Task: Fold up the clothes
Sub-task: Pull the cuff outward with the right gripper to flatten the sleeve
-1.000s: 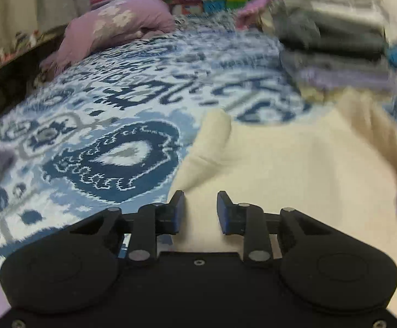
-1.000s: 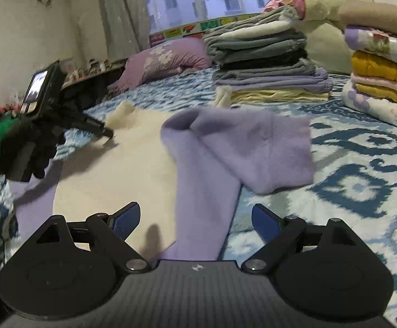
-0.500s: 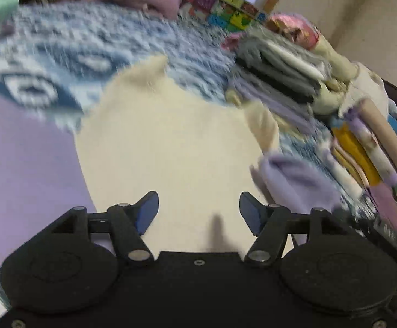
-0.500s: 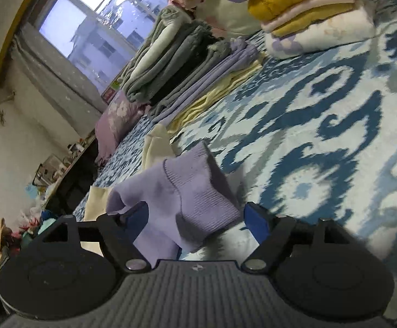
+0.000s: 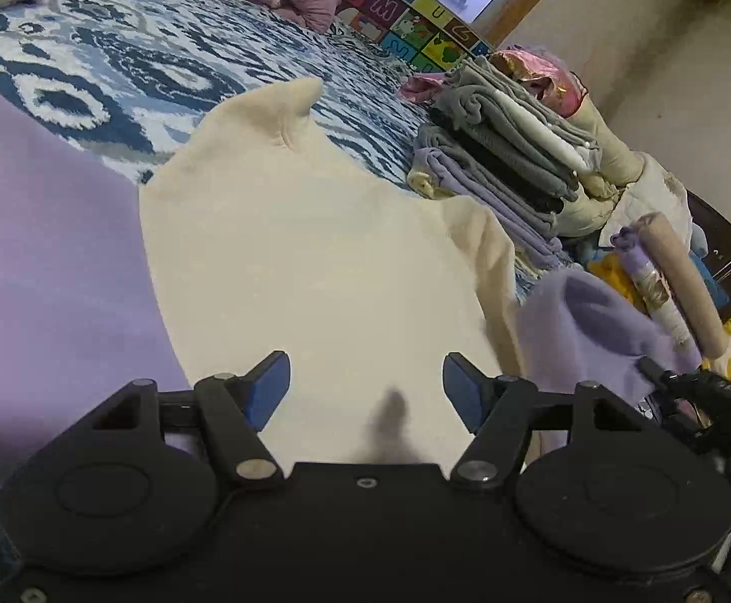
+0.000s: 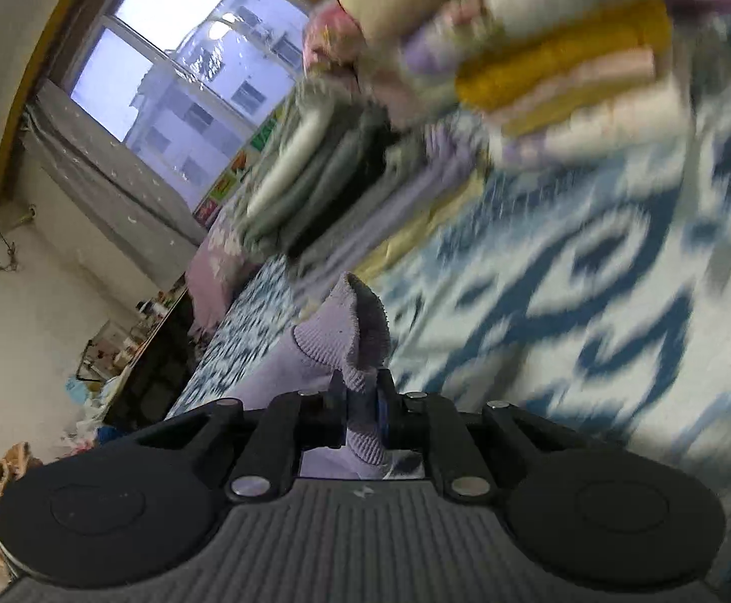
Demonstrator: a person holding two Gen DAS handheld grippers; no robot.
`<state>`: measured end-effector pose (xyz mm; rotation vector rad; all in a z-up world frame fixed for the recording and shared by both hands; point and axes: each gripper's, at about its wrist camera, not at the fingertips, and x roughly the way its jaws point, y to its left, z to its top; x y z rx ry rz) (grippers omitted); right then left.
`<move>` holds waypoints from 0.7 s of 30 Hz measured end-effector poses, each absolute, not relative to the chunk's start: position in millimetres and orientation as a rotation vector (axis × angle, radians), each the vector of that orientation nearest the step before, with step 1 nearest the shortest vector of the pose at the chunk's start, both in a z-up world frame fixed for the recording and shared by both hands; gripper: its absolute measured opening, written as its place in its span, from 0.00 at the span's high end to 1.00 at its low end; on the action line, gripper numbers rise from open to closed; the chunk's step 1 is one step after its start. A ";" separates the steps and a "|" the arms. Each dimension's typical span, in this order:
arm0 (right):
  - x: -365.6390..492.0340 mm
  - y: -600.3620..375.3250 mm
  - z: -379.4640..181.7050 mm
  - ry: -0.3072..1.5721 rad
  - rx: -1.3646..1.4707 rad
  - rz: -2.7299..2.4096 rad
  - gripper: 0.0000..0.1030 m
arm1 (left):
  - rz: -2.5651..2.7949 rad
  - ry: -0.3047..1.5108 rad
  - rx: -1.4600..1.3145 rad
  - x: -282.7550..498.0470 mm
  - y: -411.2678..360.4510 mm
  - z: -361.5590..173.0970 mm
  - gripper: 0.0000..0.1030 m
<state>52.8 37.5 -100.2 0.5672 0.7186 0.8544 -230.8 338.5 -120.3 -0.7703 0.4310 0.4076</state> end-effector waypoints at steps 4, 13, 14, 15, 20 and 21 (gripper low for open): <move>70.7 16.1 -70.4 0.641 0.416 0.816 0.88 | 0.384 0.413 -0.781 -231.0 338.8 -115.4 0.35; 117.4 -10.5 -66.6 0.772 0.269 0.663 0.88 | 0.356 0.409 -0.782 -226.8 335.0 -109.4 0.35; 119.1 -13.7 -64.9 0.786 0.265 0.660 0.88 | 0.355 0.409 -0.783 -226.8 335.0 -109.1 0.35; 119.2 -17.0 -62.4 0.794 0.268 0.661 0.88 | 0.354 0.409 -0.784 -226.9 335.0 -108.8 0.35; 118.0 -30.1 -30.7 0.831 0.250 0.686 0.89 | 0.344 0.414 -0.783 -224.2 333.7 -108.5 0.35; 118.7 -32.3 -23.0 0.840 0.249 0.695 0.89 | 0.341 0.417 -0.781 -223.4 333.1 -108.6 0.35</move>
